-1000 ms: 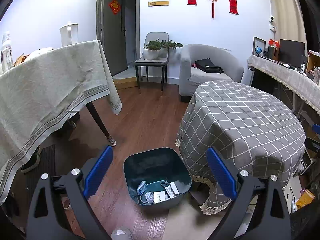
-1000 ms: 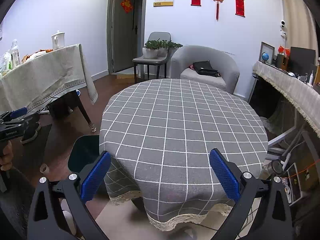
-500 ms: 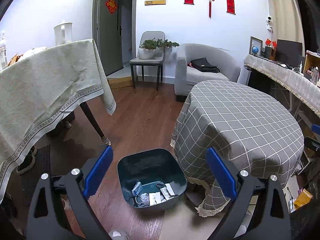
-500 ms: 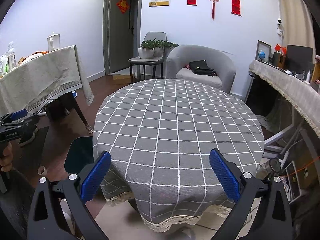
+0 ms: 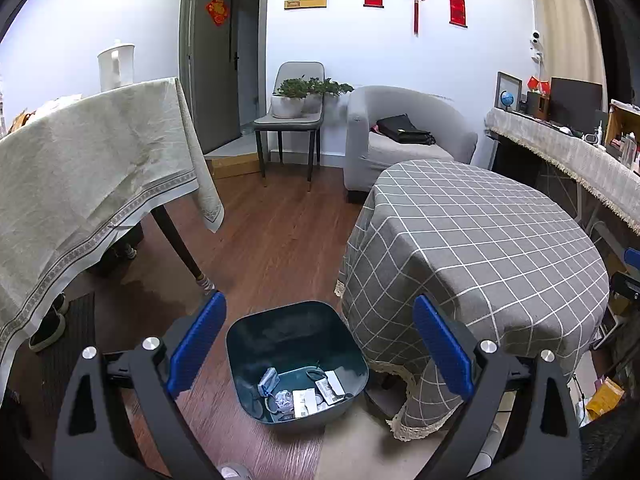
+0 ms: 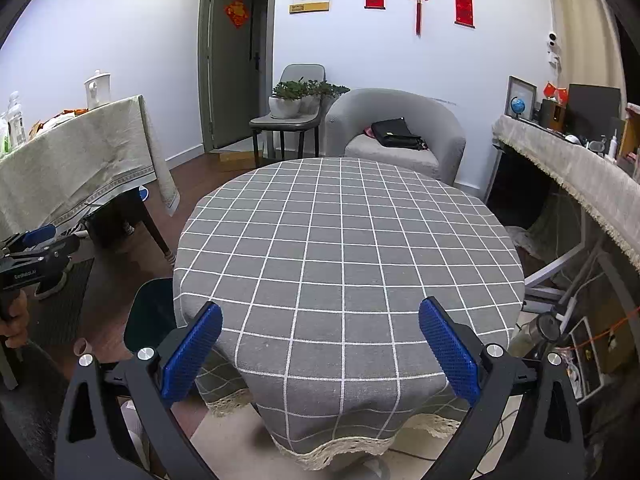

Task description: Collect trash

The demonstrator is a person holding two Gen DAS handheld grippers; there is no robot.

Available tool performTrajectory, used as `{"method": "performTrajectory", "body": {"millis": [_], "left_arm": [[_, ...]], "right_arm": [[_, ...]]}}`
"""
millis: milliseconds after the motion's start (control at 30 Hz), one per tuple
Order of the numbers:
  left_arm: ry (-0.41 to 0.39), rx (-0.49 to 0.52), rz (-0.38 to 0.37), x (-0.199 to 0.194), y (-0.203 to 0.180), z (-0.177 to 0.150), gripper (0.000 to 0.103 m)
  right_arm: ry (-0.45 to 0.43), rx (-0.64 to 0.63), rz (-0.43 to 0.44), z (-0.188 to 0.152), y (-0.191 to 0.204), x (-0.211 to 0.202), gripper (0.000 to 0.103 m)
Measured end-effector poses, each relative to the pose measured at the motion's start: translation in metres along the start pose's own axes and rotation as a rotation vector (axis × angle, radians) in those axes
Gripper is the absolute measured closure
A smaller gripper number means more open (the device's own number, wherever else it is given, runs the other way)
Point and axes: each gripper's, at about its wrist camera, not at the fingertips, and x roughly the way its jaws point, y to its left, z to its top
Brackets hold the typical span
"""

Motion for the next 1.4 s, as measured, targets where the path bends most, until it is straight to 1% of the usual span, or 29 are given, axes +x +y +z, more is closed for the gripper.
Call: {"method": "performTrajectory", "body": {"millis": [1400], "left_arm": [[0.000,0.005,0.004,0.0041,-0.0015,-0.0006,0.007]], "right_arm": [[0.013,-0.016,-0.005,0.0009,0.0040,0.0054,0.004]]}}
